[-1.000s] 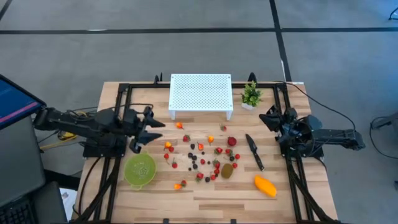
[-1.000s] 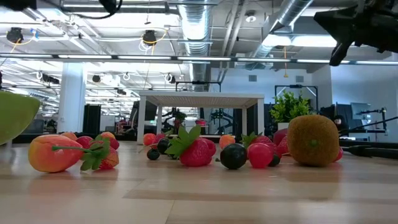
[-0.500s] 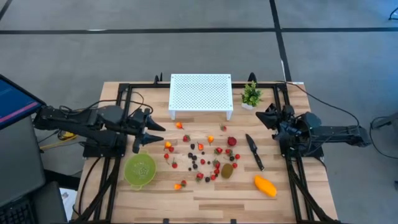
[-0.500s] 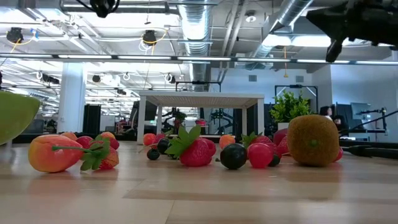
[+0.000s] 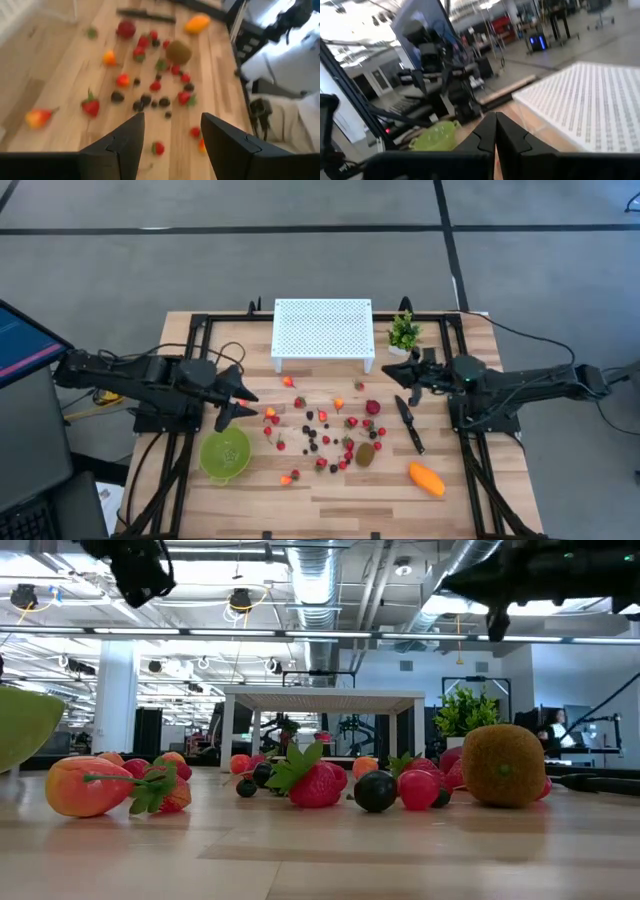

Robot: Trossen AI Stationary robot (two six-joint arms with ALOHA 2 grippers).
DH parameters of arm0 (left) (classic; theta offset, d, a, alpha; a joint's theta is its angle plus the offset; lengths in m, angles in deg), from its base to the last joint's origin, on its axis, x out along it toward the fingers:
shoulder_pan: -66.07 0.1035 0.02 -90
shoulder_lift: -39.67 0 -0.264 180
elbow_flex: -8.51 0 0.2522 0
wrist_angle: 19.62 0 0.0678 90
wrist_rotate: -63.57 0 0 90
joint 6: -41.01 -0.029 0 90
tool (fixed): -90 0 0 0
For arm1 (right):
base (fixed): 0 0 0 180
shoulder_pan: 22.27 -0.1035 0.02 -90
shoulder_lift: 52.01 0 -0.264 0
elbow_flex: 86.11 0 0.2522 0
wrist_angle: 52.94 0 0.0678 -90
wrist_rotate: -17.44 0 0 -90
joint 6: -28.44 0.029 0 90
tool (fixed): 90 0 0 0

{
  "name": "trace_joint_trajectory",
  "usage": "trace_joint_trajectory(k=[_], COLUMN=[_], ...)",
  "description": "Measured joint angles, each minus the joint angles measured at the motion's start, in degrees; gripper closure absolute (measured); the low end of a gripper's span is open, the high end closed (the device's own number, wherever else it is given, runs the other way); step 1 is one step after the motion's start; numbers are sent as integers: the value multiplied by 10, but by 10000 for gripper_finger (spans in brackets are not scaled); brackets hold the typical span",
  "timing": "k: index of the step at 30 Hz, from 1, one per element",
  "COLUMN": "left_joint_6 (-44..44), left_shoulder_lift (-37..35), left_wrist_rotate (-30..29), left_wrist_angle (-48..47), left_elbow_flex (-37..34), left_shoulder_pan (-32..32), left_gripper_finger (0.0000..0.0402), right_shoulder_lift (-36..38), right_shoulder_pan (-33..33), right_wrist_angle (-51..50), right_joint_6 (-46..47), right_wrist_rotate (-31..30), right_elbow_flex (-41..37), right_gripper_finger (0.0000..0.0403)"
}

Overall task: Pick & Place Fruit
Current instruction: Put the green strainer bowl on the shelf

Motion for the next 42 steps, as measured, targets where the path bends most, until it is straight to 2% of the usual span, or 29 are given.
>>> trace_joint_trajectory(k=[6, 11, 15, 42], left_joint_6=[0, -45, -65, -160], left_shoulder_lift=[31, 89, 129, 256], left_wrist_rotate=[10, 44, 63, 49], left_wrist_angle=[-94, -147, -158, -167], left_elbow_flex=[0, 0, 0, 0], left_shoulder_pan=[-6, -22, -32, -69], left_gripper_finger=[211, 211, 211, 211], right_shoulder_lift=[-68, -99, -103, -102], right_shoulder_pan=[0, 0, 0, 8], right_wrist_angle=[-1, 4, 6, 6], right_joint_6=[22, 24, 24, 18], right_wrist_rotate=[1, 1, 0, 0], right_elbow_flex=[20, 30, 30, 30], right_gripper_finger=[398, 401, 402, 401])
